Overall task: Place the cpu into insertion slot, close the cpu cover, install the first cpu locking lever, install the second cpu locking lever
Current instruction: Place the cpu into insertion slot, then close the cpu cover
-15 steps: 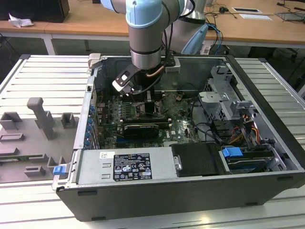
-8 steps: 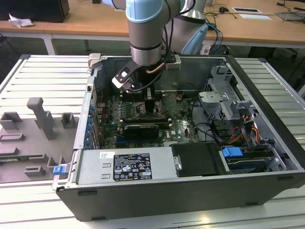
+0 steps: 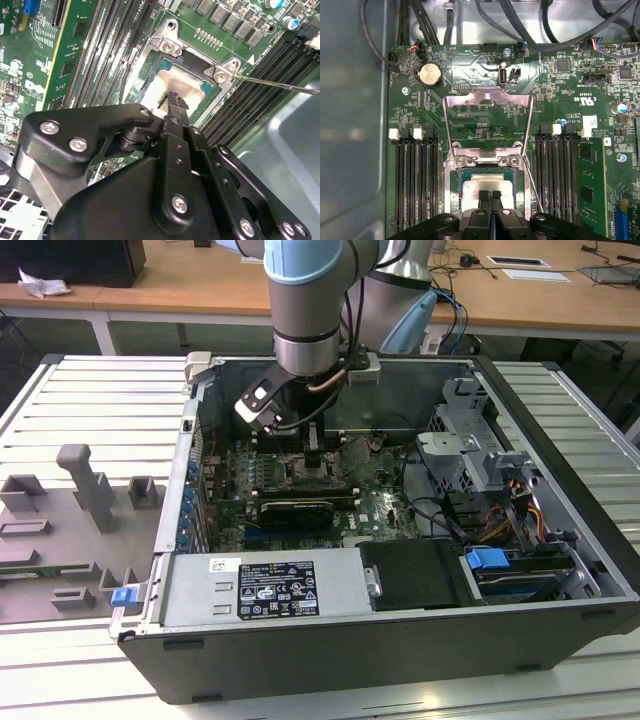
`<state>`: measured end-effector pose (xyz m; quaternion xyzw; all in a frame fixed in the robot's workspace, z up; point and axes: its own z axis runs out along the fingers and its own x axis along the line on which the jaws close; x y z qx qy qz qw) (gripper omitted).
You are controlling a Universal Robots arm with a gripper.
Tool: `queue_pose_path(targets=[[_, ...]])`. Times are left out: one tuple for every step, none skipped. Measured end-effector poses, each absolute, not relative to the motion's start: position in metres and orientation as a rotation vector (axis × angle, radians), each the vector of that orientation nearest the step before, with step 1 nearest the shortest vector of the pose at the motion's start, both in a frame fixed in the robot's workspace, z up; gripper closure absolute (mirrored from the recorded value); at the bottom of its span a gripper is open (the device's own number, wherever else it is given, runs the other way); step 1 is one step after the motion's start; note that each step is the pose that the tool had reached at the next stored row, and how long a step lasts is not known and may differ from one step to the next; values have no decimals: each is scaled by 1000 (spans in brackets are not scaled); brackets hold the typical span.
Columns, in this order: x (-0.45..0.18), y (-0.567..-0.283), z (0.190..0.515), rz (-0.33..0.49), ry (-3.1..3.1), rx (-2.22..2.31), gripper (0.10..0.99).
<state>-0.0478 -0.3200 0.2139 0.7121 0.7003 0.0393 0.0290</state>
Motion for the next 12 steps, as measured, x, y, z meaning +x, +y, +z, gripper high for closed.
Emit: queue_pose_path(targets=[[-48,-320,214,121,2161,2197,980],[-48,-320,215,122,2161,2197,980],[-48,-320,215,122,2161,2197,980],[-48,-320,215,122,2161,2197,980],[-48,-320,216,122,2161,2197,980],[-48,-320,216,121,2161,2197,980],[-48,-320,216,121,2160,2197,980],[-48,-320,216,121,2160,2197,980],[-48,-320,216,121,2160,2197,980],[-48,-320,216,121,2160,2197,980],[-47,-320,218,121,2161,2197,980],[-47,-320,220,121,2161,2197,980]])
